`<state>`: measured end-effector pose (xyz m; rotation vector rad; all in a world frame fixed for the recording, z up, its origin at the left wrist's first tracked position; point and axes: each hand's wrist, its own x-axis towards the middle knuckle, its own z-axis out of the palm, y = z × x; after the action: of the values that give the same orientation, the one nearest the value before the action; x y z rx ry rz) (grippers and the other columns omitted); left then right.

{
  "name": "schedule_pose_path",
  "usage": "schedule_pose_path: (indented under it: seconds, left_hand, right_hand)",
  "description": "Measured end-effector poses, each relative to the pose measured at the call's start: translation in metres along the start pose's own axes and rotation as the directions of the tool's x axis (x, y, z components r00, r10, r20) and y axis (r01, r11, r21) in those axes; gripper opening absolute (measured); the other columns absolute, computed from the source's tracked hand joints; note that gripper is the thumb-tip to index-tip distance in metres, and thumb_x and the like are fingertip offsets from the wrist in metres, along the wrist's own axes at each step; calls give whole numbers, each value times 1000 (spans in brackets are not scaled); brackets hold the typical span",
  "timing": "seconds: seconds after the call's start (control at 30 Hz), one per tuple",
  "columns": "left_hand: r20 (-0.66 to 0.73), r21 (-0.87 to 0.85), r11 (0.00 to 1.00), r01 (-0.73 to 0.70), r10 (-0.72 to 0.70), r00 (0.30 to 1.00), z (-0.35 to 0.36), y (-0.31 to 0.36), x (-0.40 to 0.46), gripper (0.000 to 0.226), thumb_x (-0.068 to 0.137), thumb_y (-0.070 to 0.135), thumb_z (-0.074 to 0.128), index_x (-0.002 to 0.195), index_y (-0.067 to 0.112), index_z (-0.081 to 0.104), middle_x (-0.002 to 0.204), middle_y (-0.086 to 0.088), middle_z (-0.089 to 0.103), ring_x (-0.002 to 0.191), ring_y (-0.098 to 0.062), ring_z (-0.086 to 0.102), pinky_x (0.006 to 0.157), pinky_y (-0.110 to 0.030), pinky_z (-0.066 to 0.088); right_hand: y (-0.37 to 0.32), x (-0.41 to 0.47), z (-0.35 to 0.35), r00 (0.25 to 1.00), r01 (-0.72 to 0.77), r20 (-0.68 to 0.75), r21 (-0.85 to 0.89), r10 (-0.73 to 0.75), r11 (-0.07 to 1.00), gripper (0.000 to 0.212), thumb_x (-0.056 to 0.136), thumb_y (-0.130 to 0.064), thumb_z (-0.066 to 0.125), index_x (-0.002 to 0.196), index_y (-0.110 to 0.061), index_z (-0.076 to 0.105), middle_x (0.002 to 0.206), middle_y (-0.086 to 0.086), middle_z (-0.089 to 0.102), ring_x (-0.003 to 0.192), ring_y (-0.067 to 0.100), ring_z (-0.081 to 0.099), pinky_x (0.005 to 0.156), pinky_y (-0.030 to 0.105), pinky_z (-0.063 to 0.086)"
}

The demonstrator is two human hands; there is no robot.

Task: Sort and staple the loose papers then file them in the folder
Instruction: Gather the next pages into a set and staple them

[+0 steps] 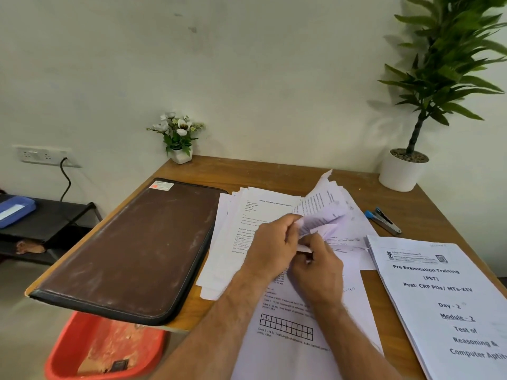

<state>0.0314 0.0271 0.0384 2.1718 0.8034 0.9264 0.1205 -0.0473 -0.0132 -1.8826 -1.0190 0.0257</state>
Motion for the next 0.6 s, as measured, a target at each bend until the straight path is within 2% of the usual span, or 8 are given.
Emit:
schedule_pose_path:
  seconds: [0.13, 0.23, 0.33, 0.47, 0.53, 0.6]
  left_hand:
    - [-113, -7, 997, 77, -77, 991, -5, -2, -1, 26, 103, 36, 57, 115, 20, 73, 106, 7, 76, 90, -9, 70, 74, -20, 59]
    - [-184, -42, 991, 126, -131, 974, -19, 2, 5, 18, 96, 38, 68, 94, 20, 73, 85, 10, 73, 74, -3, 65, 61, -11, 47]
    - [-275, -49, 992, 118, -127, 953, -36, 5, 11, 22, 96, 34, 67, 83, 19, 58, 71, 13, 61, 61, 1, 54, 54, -12, 39]
    - [-394, -47, 991, 122, -131, 910, -57, 10, 16, 16, 100, 25, 63, 90, 15, 54, 79, 12, 61, 68, -1, 58, 54, -10, 42]
    - [-427, -94, 991, 95, -126, 896, -64, 16, 19, 5, 101, 19, 60, 98, 16, 58, 84, 15, 65, 72, 0, 61, 58, -7, 41]
    - [-447, -128, 991, 48, -100, 889, -70, 23, 18, 9, 102, 17, 57, 107, 18, 64, 91, 18, 68, 79, 6, 64, 63, -4, 42]
  right_hand:
    - [-1, -1, -3, 998, -30, 60, -65, 34, 997, 26, 91, -15, 62, 103, -36, 54, 103, -8, 66, 86, 16, 64, 67, 37, 60]
    - [-14, 6, -12, 995, -5, 103, -76, 13, 997, 36, 97, -19, 59, 123, -41, 50, 117, -6, 67, 89, 14, 65, 71, 35, 62]
    - [-29, 24, -20, 991, 26, 135, -94, -13, 995, 66, 98, -27, 60, 141, -57, 20, 102, -6, 72, 77, 12, 66, 67, 33, 59]
    - [-51, 44, -38, 983, 55, 181, -93, -37, 994, 88, 98, -33, 61, 147, -61, -7, 89, -7, 68, 66, 7, 62, 54, 18, 43]
    - [-61, 51, -48, 981, 96, 180, -104, -76, 990, 90, 97, -31, 62, 150, -58, -6, 77, -10, 63, 64, 7, 59, 52, 20, 39]
    - [-69, 57, -53, 982, 124, 154, -101, -107, 987, 74, 96, -26, 62, 151, -50, 18, 77, -12, 61, 67, 10, 59, 56, 24, 40]
